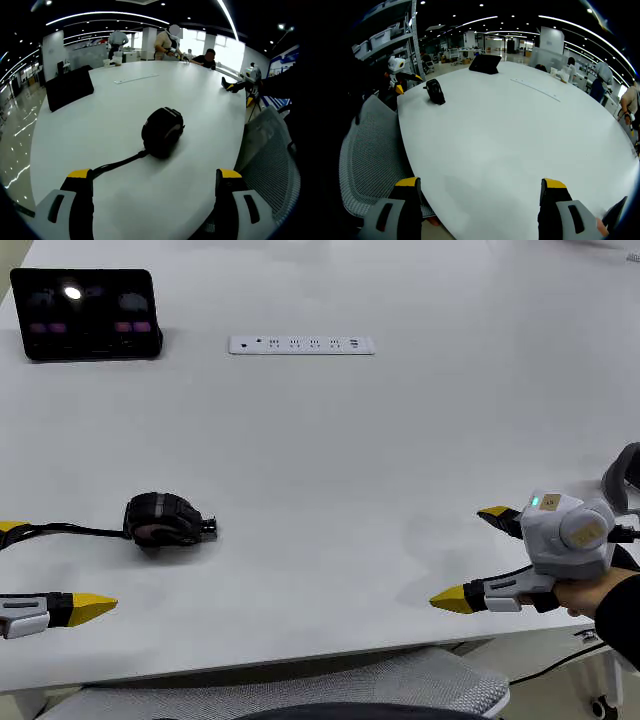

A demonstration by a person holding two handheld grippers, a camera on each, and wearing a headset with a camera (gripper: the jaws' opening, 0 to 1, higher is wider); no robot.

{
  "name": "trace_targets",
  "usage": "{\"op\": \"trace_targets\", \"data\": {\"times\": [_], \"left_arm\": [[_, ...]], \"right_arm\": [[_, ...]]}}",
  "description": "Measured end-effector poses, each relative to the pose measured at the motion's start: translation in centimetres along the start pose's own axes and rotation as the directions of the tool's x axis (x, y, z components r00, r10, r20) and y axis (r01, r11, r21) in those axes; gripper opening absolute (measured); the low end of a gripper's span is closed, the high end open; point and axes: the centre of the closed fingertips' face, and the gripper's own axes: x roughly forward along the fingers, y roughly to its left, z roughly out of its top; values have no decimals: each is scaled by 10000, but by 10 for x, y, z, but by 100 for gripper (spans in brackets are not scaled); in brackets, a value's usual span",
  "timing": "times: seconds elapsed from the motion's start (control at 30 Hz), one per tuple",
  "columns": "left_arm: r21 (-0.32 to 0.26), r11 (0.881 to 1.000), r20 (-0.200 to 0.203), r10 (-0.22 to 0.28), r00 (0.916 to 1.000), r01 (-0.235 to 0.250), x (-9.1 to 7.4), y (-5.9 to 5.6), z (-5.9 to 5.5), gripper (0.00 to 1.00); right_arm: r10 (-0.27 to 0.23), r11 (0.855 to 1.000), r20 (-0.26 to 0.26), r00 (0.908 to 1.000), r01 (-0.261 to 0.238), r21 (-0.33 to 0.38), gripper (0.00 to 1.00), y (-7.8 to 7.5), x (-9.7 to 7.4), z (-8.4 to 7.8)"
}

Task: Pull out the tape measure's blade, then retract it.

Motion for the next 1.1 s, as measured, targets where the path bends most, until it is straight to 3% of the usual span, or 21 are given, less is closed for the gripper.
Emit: {"op": "trace_targets", "data": {"times": [0.5,0.6,0.67,0.87,0.97,1.1], "left_arm": [[88,9999,-60,-96,9999,96,-1,-3,0,99],[162,9998,-141,-148,9998,150,1,-3,-1,99],[460,9989,-166,17,9999,-9,1,1,0,99],[588,9982,-61,119,9999,-115,0,5,5,99],[545,9985,-124,35,9999,-29,1,6,4,99],[916,9954,-307,-245,9992,273,3,2,4,99]], "right_arm": [[-80,9998,-68,9999,79,-195,99,-7,-1,-5],[-461,9915,654,9968,536,-1184,99,-17,-1,4],[-383,9929,549,9978,442,-1104,99,-15,-1,1],[-250,9905,474,9986,311,-1339,99,-14,0,3],[-247,9907,538,9982,317,-1326,99,-16,0,8],[-324,9917,461,9984,379,-1225,99,-21,4,12]]}}
